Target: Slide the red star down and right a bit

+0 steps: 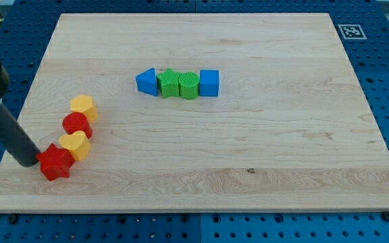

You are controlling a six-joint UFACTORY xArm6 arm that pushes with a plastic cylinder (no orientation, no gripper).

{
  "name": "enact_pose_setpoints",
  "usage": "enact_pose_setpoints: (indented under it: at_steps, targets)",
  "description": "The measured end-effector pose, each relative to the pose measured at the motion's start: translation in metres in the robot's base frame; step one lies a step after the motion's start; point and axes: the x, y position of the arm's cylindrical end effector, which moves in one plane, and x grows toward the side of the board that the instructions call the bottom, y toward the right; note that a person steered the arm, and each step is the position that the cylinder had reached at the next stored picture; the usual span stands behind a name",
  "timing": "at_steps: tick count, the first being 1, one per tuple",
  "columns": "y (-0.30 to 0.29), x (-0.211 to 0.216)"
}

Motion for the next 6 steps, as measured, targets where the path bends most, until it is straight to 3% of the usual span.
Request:
enact_pose_setpoints:
  at_steps: [5, 6]
  targets:
    - [0.02, 0.018]
    - [0.012, 0.057]
